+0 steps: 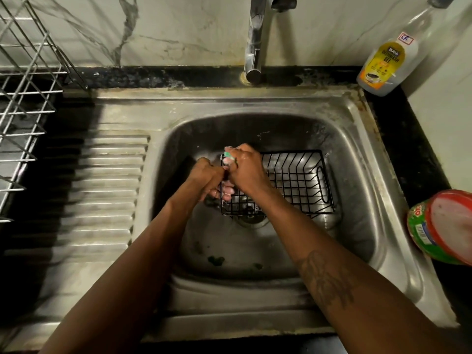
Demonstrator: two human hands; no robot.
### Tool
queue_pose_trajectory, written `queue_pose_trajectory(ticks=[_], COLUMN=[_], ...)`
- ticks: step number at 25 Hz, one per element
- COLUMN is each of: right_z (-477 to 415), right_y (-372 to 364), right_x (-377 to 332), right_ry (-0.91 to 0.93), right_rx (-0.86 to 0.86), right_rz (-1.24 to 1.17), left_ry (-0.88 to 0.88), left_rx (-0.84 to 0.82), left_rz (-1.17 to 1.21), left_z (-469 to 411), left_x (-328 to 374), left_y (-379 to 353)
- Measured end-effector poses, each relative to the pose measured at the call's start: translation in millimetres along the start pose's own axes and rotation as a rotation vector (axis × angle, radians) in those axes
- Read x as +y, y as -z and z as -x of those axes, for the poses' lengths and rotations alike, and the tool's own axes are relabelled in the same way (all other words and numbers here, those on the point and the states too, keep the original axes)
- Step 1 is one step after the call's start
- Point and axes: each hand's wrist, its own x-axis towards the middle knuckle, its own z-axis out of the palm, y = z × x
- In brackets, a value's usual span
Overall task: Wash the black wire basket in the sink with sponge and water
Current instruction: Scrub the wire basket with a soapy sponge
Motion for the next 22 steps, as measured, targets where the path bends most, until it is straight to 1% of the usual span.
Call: queue_pose_trajectory(ticks=[1,4,6,8,10,12,14,16,18,20,21,22], right_z=[-1.9,-8.0,1.4,13.2,21.6,23.6,17.5,8.7,4.4,6.2,9.3,13.0], right_y=[-2.1,2.5,18.0,40.2,60.0,69.7,61.5,41.5,23.5,25.9,33.9,44.5], right_x=[-4.3,-6.3,2.7,34.2,73.9,90.2,69.2,31.2,7.4,16.7,29.9,45.9], right_ry=[0.034,0.012,0.058,-0.011,-0.119,-0.151,-0.124,-0.050,0.019,0.005,-0.027,-0.107], right_rx=[-0.050,0.007,-0.003,0.016,0.091,0.099,0.053,-0.002,-0.027,0.009,0.003,0.020], right_rz=[0.034,0.064,0.132,0.159,0.225,0.298,0.236,0.170,0.158,0.127,0.157,0.194], left_ry=[0.013,0.055,0.080,0.092,0.092,0.087,0.080,0.079,0.083,0.076,0.072,0.073], left_rx=[-0.005,0.036,0.072,0.067,0.066,0.077,0.087,0.096,0.108,0.117,0.116,0.114], left_rz=[0.012,0.016,0.018,0.036,0.061,0.058,0.053,0.072,0.094,0.116,0.118,0.115], left_z=[1.4,0.2,-0.2,-0.5,-2.8,-3.3,-0.9,2.3,6.3,11.0,13.0,14.3], left_x=[1.9,3.1,-0.1,-4.2,-7.2,-9.2,-8.6,-7.4,-6.6,-7.3,-8.0,-8.6], left_y=[0.1,-1.7,0.2,3.4,6.4,5.7,3.3,2.4,2.2,3.8,5.9,7.5])
